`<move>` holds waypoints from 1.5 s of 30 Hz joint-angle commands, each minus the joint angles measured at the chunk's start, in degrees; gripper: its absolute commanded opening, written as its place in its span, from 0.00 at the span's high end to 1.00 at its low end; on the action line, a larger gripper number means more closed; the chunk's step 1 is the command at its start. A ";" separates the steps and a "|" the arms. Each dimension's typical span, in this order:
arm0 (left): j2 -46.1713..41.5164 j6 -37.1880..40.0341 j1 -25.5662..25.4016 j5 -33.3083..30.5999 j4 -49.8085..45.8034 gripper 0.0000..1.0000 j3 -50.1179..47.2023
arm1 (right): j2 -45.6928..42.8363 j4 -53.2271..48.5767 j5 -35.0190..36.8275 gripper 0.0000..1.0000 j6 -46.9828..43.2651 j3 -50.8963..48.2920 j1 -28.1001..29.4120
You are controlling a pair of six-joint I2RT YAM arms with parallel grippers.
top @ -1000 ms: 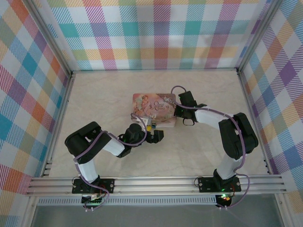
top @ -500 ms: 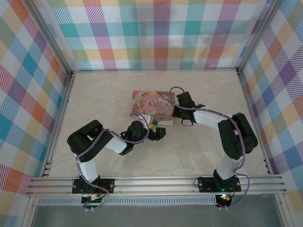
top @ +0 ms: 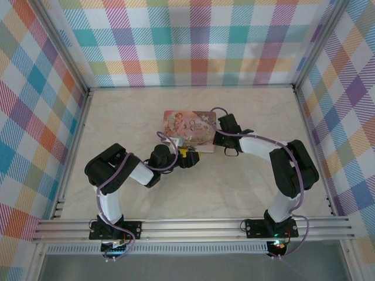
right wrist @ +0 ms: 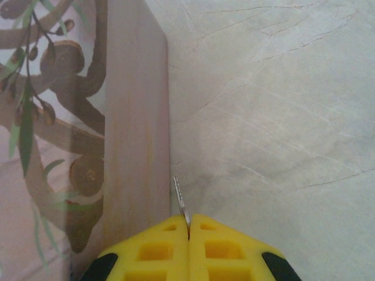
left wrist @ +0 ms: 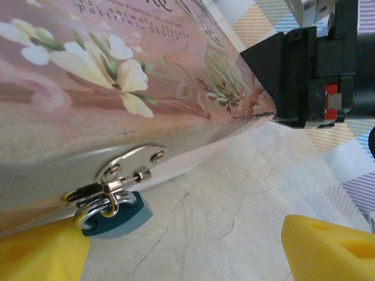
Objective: Unlock a padlock with a key
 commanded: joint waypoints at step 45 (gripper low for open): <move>1.52 -6.10 4.50 4.39 10.36 0.26 -3.24 | -0.71 1.22 -0.93 1.00 0.84 0.19 2.54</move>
